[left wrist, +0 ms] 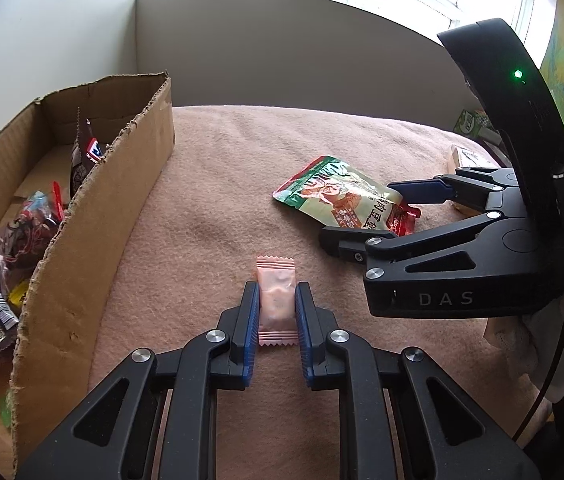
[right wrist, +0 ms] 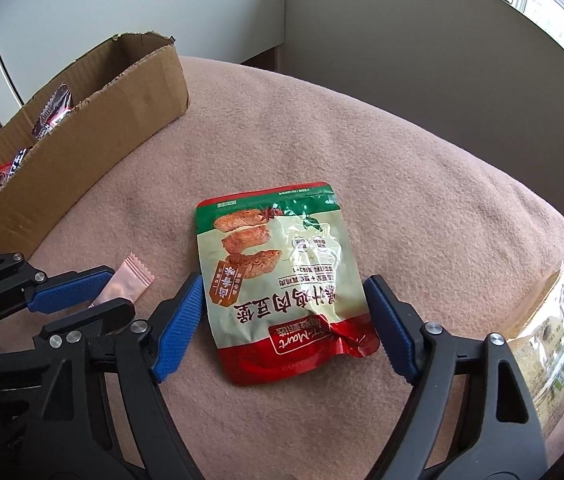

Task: Organize snacks
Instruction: 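Grasp the red-green snack bag with the right tool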

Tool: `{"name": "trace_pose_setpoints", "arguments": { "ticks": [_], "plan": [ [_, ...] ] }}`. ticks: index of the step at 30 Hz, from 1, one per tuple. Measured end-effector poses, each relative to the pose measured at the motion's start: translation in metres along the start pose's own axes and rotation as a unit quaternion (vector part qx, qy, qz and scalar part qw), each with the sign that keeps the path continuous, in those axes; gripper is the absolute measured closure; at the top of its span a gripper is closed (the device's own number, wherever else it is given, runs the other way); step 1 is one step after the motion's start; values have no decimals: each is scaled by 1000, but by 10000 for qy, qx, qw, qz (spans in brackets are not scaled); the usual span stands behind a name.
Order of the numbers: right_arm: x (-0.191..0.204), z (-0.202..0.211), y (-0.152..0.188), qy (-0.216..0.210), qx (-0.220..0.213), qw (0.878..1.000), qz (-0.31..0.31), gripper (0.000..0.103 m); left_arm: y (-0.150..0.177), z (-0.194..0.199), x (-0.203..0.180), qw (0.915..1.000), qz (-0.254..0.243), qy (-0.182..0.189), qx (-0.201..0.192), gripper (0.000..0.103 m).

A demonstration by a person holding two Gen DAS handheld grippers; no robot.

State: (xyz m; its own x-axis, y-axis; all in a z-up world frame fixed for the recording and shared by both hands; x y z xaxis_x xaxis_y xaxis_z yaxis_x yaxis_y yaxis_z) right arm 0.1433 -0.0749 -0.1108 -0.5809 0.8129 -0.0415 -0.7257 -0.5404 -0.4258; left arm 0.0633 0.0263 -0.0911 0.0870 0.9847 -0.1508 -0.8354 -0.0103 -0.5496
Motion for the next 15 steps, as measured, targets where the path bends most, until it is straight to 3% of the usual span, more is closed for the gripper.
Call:
{"name": "trace_pose_setpoints", "arguments": {
  "ticks": [4, 15],
  "plan": [
    [-9, 6, 4, 61, -100, 9997, -230, 42, 0, 2, 0, 10000, 12, -12, -31, 87],
    [-26, 27, 10, 17, -249, 9978, -621, 48, 1, 16, 0, 9997, 59, 116, -207, 87]
  ]
}}
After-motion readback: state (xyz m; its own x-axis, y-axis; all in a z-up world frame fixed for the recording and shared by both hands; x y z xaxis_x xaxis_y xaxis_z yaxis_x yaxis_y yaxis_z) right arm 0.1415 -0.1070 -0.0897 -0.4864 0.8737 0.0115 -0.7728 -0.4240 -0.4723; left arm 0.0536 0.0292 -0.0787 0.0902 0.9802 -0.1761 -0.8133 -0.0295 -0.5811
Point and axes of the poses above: each gripper's, at about its wrist camera, not at the fingertips, and z roughly against the way its jaws point, x to its left, y to its underside, the point moved 1 cm from there along -z, roughly the way its jaws point, and after that the axes turned 6 degrees about x, right-handed, at the moved point
